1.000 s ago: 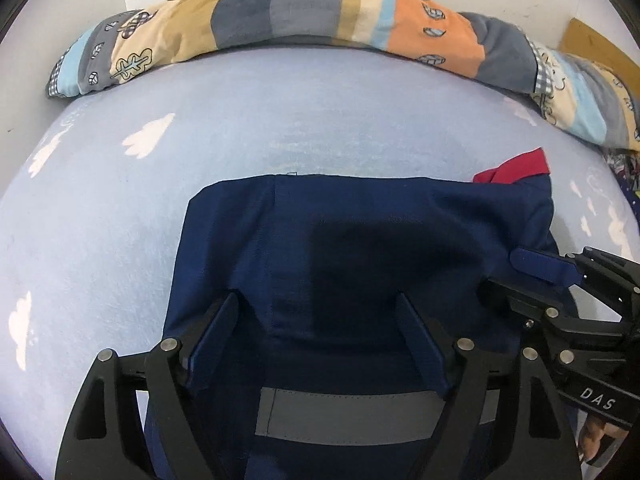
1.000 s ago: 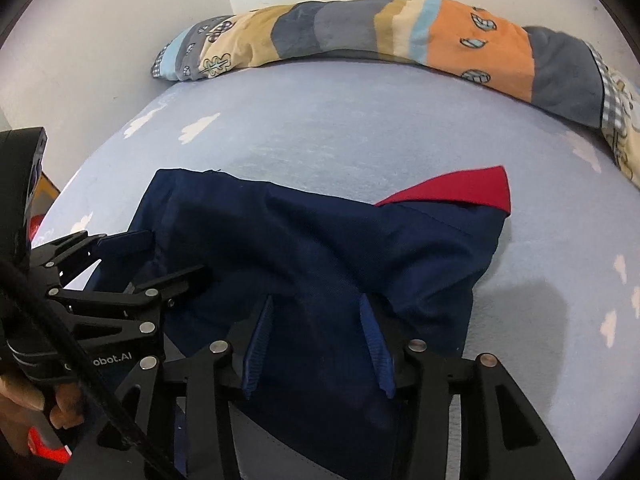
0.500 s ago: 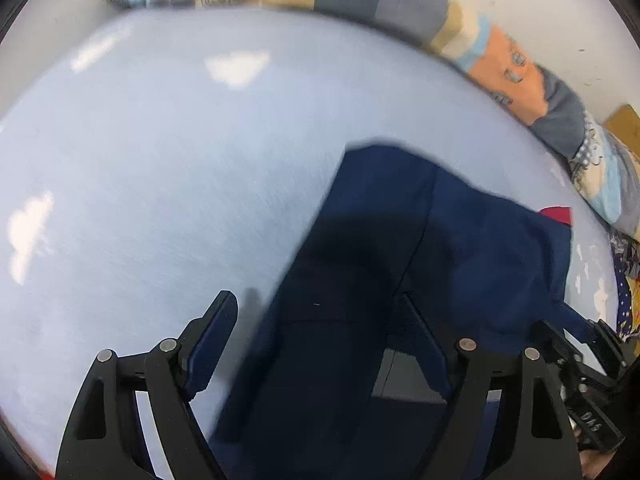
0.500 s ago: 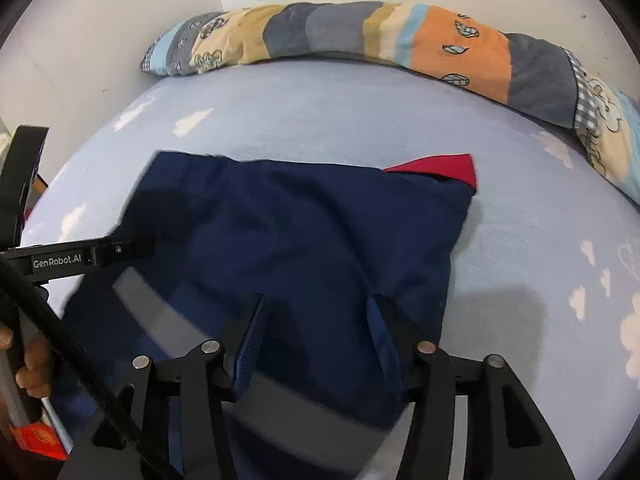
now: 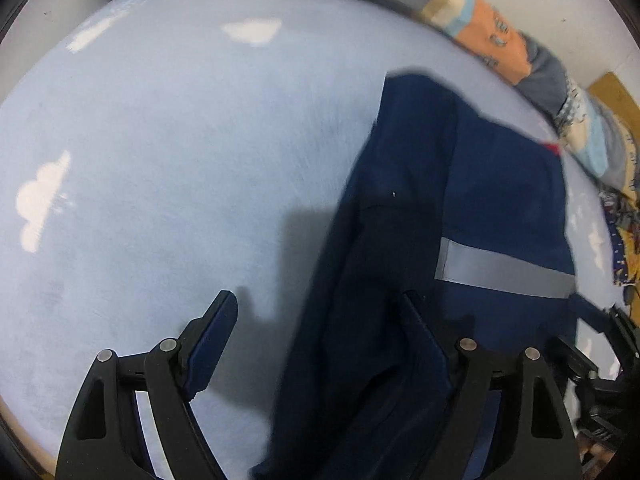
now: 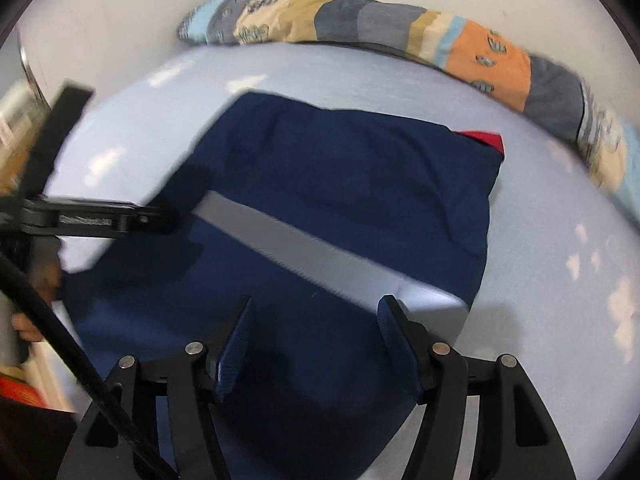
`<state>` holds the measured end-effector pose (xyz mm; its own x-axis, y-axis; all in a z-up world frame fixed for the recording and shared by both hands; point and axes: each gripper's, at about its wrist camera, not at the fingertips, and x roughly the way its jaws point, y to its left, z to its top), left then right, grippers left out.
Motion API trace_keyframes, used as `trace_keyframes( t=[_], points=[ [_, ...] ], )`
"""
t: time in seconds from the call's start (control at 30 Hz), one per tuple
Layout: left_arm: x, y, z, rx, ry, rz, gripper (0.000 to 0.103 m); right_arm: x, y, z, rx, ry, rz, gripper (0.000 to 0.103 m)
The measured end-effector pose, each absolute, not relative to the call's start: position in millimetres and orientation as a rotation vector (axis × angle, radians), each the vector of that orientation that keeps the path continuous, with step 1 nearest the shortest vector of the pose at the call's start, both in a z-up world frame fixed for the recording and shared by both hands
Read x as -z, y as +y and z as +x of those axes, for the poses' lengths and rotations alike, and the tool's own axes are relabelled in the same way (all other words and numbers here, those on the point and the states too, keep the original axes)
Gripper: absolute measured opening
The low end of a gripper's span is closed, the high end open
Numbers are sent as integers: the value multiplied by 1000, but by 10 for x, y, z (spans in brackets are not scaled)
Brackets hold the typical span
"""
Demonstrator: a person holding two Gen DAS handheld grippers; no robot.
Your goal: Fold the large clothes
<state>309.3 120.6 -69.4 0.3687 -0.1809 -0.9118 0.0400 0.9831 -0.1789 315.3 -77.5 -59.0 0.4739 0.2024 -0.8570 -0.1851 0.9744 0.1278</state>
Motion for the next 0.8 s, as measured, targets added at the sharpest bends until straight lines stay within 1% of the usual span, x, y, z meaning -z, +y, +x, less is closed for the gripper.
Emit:
trace_keyframes(
  t=[0.07, 0.13, 0.17, 0.3, 0.37, 0.47, 0.57, 0.6, 0.63, 0.7, 0.8],
  points=[
    [556, 1359, 3037, 139, 1137, -146, 82, 449, -965, 3040, -275, 1044, 135, 68],
    [552, 1529, 2995, 177, 1134, -232, 86, 389, -1220, 2918, -278, 1043, 238, 74],
    [593, 1593, 2981, 200, 1150, -274, 88, 405, -1363, 2855, -279, 1047, 299, 75],
    [902, 1698, 3051, 346, 1267, -407, 89, 724, -1916, 2657, -299, 1096, 565, 75],
    [968, 1752, 3045, 371, 1265, -458, 89, 952, -2061, 2627, -319, 1133, 677, 75],
    [997, 1789, 3037, 430, 1250, -544, 92, 1135, -2034, 2633, -340, 1151, 754, 75],
    [1018, 1657, 3051, 462, 1256, -525, 95, 1285, -1844, 2734, -384, 1177, 769, 76],
    [1018, 1601, 3046, 480, 1257, -513, 95, 1306, -1788, 2765, -398, 1169, 773, 77],
    [1019, 1591, 3015, 498, 1260, -513, 95, 1326, -1709, 2813, -415, 1157, 781, 82],
    [1020, 1549, 3013, 531, 1263, -516, 95, 1353, -1620, 2877, -408, 1144, 773, 87],
    [1078, 1428, 3047, 595, 1293, -558, 95, 1364, -1450, 2993, -399, 1122, 721, 88]
  ],
)
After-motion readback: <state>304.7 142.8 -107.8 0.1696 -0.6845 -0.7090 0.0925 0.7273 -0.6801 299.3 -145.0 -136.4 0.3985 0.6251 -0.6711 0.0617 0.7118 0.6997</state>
